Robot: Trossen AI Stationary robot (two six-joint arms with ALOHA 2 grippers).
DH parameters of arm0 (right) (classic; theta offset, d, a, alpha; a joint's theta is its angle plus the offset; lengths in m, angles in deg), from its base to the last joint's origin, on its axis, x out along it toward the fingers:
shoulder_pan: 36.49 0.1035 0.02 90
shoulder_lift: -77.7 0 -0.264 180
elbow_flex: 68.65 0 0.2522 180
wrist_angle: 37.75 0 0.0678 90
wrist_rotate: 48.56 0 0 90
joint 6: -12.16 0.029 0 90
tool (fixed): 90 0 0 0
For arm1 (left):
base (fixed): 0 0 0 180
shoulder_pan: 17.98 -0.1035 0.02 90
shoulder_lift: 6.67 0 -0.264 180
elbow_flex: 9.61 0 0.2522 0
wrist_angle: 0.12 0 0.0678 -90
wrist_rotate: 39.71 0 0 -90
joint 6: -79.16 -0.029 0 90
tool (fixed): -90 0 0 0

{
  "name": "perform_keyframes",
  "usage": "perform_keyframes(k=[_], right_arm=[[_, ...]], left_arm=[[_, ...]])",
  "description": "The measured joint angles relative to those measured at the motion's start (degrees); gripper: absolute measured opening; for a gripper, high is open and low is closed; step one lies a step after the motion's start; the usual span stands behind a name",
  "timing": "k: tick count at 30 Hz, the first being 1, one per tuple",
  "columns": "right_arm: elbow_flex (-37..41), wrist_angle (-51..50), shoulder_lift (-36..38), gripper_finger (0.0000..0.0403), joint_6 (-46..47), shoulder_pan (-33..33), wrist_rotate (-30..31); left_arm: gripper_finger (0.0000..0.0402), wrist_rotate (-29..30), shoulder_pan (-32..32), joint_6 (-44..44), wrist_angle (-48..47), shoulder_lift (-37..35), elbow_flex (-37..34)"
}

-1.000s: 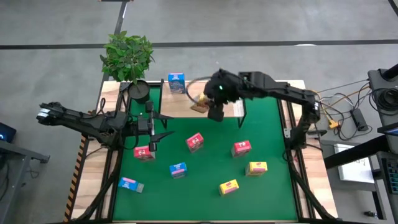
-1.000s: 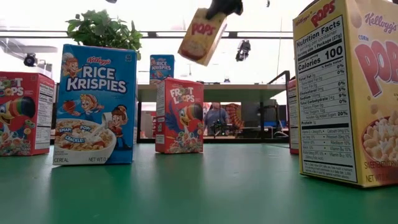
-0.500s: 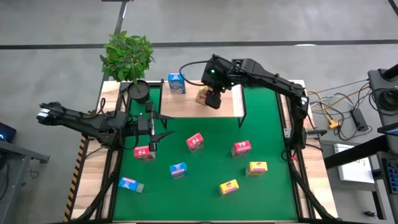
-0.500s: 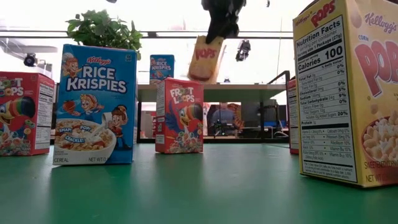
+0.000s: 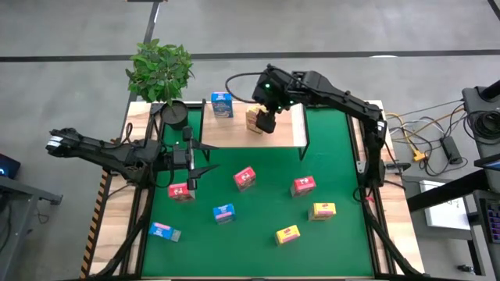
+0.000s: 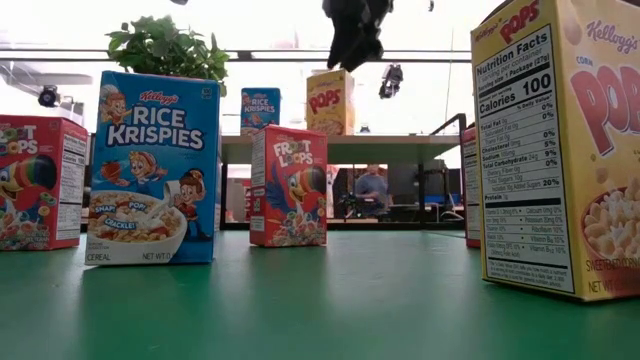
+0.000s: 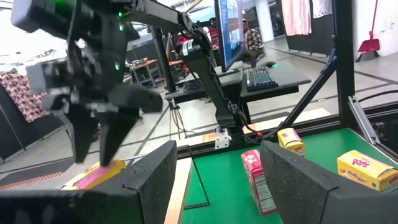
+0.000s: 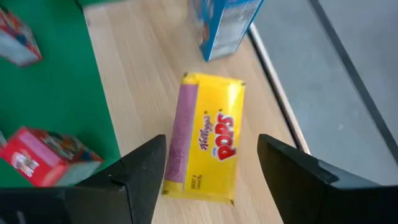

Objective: Stack cereal on shelf
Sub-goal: Put the top left yellow cereal box on the shelf

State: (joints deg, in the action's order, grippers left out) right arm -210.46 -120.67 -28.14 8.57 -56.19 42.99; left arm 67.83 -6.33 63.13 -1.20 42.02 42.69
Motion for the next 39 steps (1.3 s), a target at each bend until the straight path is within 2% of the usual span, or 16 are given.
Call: perform_keyframes(k=[6, 10, 15, 19, 24, 28, 34, 39], right_arm=[[-4.48, 0.04, 1.61, 0.0227, 3.76, 0.99, 0.12], [-5.22, 0.04, 3.85, 0.0201, 4.06, 3.50, -0.04], [-3.09, -2.97, 4.59, 0.0139, 3.79, 8.53, -0.11], [2.23, -1.25, 4.59, 0.0076, 3.71, 12.37, 0.18], [12.38, 3.15, 4.59, 0.0015, 3.15, 15.36, 10.31], [22.85, 10.01, 5.78, 0.0013, 3.08, 16.80, 16.12], [38.69, 32.21, 7.69, 0.0013, -2.86, 18.86, 25.74], [46.61, 45.22, 7.69, 0.0013, -8.09, 18.55, 34.67]], left_arm=[[0.0215, 0.01, 0.00, 0.01, -0.07, 0.00, 0.00], [0.0215, 0.02, 0.00, 0.02, -0.09, 0.00, 0.00], [0.0215, 0.00, 0.01, 0.02, -0.11, 0.00, 0.00], [0.0215, 0.01, -0.01, 0.01, -0.12, 0.00, 0.00], [0.0215, 0.01, 0.01, 0.02, -0.36, 0.00, 0.00], [0.0215, 0.01, -0.01, 0.01, -0.55, 0.00, 0.00], [0.0215, 0.01, 0.00, 0.00, -0.58, 0.00, 0.00], [0.0215, 0.01, -0.01, 0.01, -0.59, 0.00, 0.00]])
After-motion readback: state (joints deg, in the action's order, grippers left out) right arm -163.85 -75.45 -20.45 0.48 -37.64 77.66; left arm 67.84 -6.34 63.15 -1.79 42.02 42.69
